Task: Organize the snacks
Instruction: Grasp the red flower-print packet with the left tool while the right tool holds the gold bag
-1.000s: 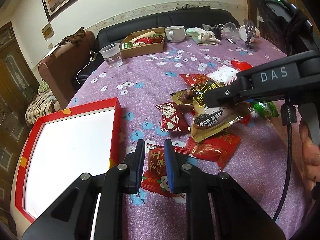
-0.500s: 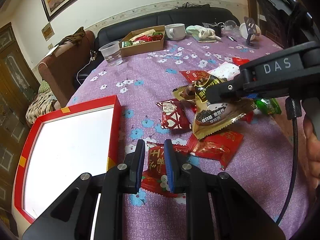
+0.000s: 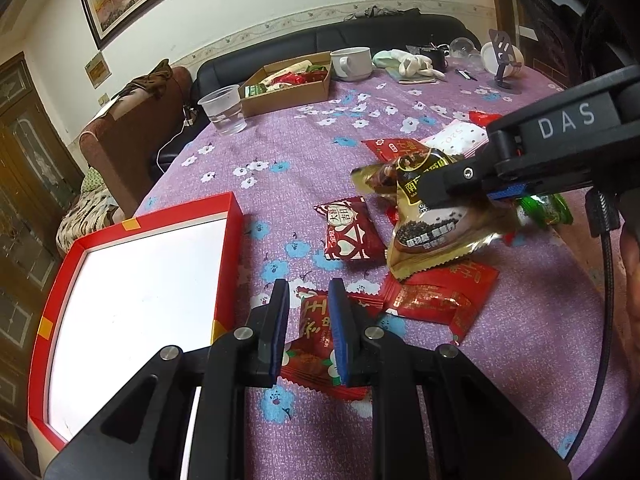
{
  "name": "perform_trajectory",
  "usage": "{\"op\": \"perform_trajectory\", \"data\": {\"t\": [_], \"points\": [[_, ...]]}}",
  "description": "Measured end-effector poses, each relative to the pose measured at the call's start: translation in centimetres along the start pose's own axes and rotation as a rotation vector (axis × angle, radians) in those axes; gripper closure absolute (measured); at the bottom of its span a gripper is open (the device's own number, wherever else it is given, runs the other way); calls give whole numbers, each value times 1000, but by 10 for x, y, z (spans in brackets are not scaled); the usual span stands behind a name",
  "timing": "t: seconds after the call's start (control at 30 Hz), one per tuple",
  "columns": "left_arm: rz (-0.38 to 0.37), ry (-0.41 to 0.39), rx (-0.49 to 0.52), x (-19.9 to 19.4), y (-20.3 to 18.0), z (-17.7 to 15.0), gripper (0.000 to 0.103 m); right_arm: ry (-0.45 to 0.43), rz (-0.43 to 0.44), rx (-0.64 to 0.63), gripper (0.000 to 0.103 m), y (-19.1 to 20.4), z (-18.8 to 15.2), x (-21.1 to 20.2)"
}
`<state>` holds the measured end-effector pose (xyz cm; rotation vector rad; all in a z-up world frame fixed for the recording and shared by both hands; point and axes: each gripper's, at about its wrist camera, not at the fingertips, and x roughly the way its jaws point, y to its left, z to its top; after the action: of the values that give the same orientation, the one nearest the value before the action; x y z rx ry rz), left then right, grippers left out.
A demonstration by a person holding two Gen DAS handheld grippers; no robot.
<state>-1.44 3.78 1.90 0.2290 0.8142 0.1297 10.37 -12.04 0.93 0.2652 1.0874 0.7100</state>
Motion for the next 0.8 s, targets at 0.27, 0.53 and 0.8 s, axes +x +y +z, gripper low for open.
{"op": "perform_trajectory", "data": {"t": [0.27, 0.53, 0.8], "points": [[-11, -4, 2, 2, -1, 0, 85, 1, -7, 1, 68, -2, 0, 1], [-25, 2, -1, 5, -1, 0, 84, 3, -8, 2, 67, -3, -1, 3], [-51, 76, 4, 18, -4, 0, 34, 23, 13, 22, 64, -3, -1, 11]]}}
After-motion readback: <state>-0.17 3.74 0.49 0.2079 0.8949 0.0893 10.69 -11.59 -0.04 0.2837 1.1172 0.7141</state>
